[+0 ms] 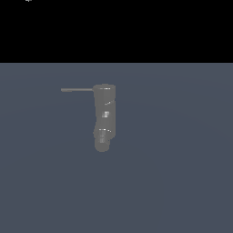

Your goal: Turn on the faucet by rotating a designated handle.

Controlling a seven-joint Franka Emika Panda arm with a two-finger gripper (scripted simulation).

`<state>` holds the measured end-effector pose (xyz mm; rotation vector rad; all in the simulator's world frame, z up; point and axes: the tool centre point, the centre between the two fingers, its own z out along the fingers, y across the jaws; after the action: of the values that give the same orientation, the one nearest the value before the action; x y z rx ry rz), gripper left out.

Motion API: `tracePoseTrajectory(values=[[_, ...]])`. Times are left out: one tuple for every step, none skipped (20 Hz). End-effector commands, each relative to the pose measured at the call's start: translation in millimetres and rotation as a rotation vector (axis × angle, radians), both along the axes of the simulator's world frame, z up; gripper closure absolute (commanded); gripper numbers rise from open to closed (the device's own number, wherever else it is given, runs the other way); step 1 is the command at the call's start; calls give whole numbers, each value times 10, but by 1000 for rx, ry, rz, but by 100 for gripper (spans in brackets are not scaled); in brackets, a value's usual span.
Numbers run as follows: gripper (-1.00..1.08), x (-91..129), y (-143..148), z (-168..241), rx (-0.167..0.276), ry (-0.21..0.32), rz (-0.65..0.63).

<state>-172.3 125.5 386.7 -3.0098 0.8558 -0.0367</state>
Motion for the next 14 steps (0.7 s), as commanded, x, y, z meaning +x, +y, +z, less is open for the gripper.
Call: tracePoseTrajectory(values=[[108,93,84,-96,2,1,-52],[108,131,114,-134,3,2,-73],[108,169,144,-171,3,2,-93],[108,208,173,-208,4,3,-113],[108,248,200,-245,5,4,-133],[108,288,227,-281,5,4,-152],[108,328,253,-318,6,5,-172],[108,369,278,-354,6,5,-192],[108,409,302,-390,7,6,-211],[108,450,325,-425,7,6,-230],[108,492,347,-461,8,7,-250],[108,533,368,-496,9,7,-269],[108,575,387,-531,9,8,-288],[108,616,406,-565,10,8,-307]])
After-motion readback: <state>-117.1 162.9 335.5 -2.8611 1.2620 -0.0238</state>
